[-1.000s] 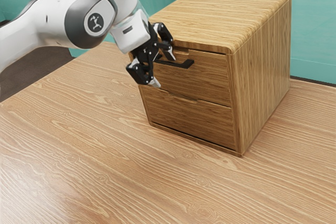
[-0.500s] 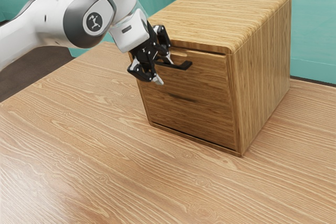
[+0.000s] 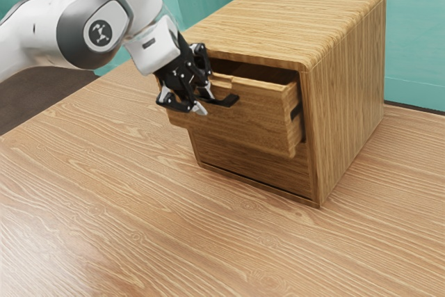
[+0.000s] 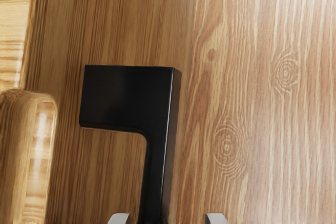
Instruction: Pull the drawer handle with one arm to open the drawer
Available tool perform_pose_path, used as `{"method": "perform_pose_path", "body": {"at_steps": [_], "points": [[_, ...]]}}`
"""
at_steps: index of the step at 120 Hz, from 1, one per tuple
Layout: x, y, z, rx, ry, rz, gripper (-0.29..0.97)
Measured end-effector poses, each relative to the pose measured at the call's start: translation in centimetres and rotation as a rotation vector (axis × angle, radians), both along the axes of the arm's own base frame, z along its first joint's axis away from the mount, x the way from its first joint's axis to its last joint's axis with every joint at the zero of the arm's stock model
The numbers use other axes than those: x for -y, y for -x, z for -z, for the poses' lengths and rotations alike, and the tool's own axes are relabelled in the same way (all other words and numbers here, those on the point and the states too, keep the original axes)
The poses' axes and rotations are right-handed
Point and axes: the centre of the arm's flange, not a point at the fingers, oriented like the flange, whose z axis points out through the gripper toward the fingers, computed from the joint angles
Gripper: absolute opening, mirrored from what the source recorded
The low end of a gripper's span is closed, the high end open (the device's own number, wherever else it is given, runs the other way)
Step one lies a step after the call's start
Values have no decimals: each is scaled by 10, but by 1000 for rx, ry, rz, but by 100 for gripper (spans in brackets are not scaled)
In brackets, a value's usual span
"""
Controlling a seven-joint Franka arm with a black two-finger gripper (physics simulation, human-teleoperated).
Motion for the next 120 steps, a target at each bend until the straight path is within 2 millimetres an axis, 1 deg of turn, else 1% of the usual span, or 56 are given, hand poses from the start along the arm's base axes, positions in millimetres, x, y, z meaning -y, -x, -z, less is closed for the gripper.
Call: {"method": "perform_pose_path", "body": {"at_steps": [9,25,41,55,94,120], "points": [[-1,6,-2,0,4,-2,14],[-1,15,1,-11,10,-6,16],[0,28,-6,-1,17,-5,16],[-1,38,-9,0,23,-10,14],[-3,49,-9,-42,38,-34,16],[-4,61,-14,-82,52,-55,14]]}}
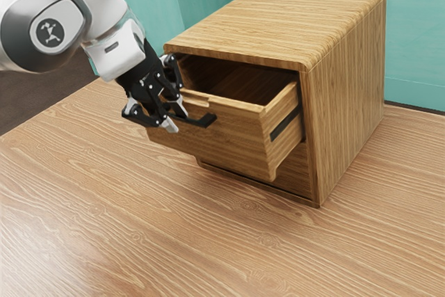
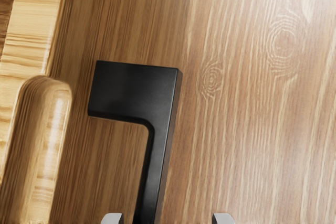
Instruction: Pull the drawer handle with one arm to open the drawer
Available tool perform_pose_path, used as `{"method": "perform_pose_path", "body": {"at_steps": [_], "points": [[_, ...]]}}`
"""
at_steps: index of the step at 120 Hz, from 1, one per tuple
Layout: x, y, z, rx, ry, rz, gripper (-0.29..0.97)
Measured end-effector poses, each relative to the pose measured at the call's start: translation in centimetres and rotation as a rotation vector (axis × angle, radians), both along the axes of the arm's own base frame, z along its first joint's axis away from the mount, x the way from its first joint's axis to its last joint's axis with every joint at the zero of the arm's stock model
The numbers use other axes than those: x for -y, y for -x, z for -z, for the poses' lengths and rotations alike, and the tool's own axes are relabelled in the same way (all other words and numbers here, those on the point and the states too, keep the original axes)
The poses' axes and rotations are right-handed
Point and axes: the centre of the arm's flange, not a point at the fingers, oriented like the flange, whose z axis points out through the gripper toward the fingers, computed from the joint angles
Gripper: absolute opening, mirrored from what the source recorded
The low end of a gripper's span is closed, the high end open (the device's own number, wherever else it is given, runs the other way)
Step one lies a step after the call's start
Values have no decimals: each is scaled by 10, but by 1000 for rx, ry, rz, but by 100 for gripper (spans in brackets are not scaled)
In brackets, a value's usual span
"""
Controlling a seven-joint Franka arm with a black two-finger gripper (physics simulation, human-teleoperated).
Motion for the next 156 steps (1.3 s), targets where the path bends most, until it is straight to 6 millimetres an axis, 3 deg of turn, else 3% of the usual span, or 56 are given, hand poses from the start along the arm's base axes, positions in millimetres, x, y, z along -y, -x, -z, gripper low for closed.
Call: {"method": "perform_pose_path", "body": {"at_steps": [26,98,114,131,137,142,156], "points": [[-2,17,4,-50,16,-18,17],[8,89,-7,-40,59,-24,14],[12,134,-50,46,43,-13,29],[21,178,-117,170,10,-25,48],[23,178,-152,211,7,-52,53],[27,171,-168,214,6,-76,56],[30,145,-161,125,5,-159,61]]}}
